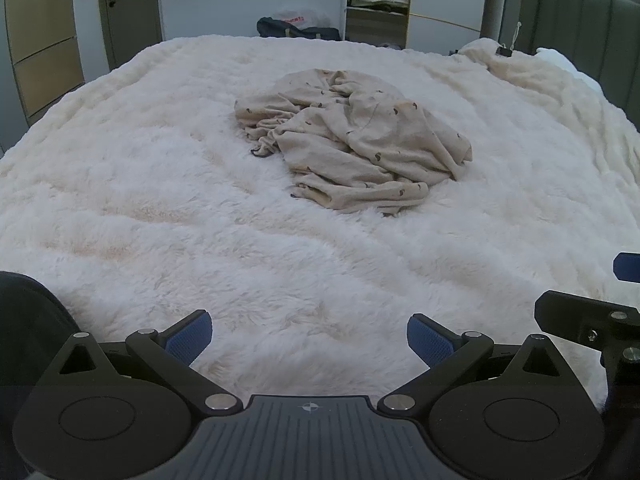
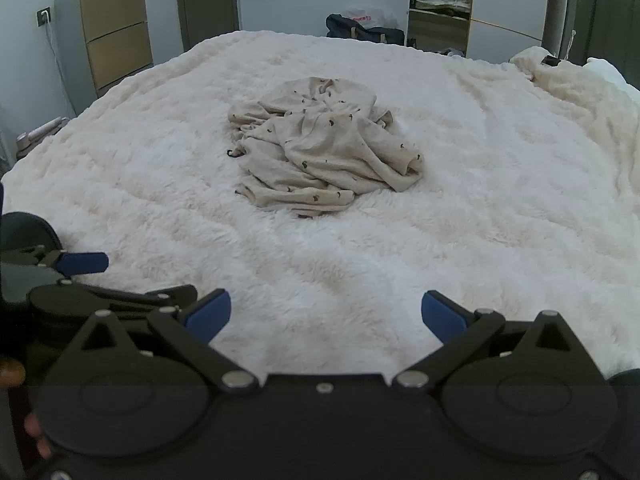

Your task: Fold clothes

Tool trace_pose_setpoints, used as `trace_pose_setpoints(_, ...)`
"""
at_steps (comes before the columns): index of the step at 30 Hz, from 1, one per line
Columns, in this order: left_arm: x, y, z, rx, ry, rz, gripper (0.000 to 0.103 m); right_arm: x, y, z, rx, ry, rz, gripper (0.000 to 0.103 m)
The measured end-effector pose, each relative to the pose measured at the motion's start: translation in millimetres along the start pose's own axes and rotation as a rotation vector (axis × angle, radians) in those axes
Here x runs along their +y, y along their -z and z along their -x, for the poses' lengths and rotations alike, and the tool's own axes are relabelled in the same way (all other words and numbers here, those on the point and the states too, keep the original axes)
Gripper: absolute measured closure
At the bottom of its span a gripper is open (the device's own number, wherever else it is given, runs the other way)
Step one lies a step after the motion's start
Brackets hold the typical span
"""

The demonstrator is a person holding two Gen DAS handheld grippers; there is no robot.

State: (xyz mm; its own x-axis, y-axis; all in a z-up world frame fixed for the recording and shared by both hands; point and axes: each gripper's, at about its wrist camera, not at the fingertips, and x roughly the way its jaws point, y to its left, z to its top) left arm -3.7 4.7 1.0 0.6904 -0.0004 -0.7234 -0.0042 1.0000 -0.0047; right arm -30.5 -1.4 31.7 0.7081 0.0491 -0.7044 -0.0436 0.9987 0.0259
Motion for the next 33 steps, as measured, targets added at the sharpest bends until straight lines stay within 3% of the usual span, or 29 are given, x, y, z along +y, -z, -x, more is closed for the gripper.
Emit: trace_pose_setpoints(33, -3.0, 0.1, -2.2, 0.001, -0.002, -0.006, 0.0, 0.9, 0.1, 0.2, -0.003, -0.005, 0.006, 0.0)
